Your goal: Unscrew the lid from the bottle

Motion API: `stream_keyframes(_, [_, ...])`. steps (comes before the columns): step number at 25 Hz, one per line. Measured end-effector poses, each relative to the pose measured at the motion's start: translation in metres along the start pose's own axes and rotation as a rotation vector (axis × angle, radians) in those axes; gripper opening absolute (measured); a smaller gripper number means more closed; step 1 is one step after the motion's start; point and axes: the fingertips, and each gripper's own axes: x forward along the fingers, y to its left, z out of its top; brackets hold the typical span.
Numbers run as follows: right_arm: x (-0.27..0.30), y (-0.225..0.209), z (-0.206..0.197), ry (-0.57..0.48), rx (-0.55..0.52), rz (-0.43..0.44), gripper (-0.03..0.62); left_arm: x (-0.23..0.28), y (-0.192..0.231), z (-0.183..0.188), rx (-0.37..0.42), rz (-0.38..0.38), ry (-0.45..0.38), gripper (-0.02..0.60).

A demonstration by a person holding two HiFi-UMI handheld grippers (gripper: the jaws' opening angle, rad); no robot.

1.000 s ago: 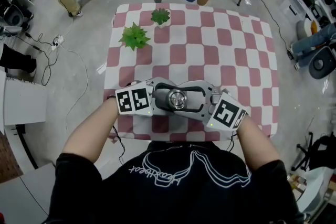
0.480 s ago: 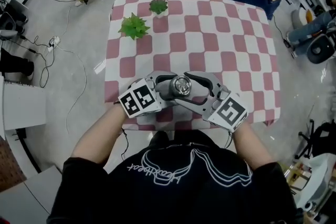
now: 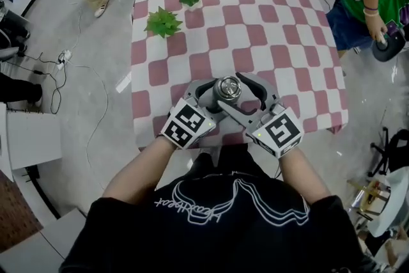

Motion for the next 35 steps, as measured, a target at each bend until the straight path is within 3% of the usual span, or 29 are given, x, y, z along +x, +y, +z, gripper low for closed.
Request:
stream_keyframes(7, [0.001,-0.002,-0.003,0.067,0.013,-0.102,0.255,0.0,0.0,-0.001,-0.025,0.046,-0.018,0.353])
stream_keyframes(13, [0.002,-0.001,-0.003,0.035,-0.01,-0.086,0.253,0.0,0.0,-0.001,-0.021,0.04,-0.018,0.353])
stream_keyframes(24, [0.003,0.004,-0.005,0.026,-0.05,0.084,0.253,0.0,-0.001,-0.001,0.017,-0.033,-0.01,0.353])
stream_keyframes(35, [0.006,0.01,-0.005,0.071,-0.109,0.313,0.253,-0.002,-0.003,-0.004,0.118,-0.248,0.045,0.353])
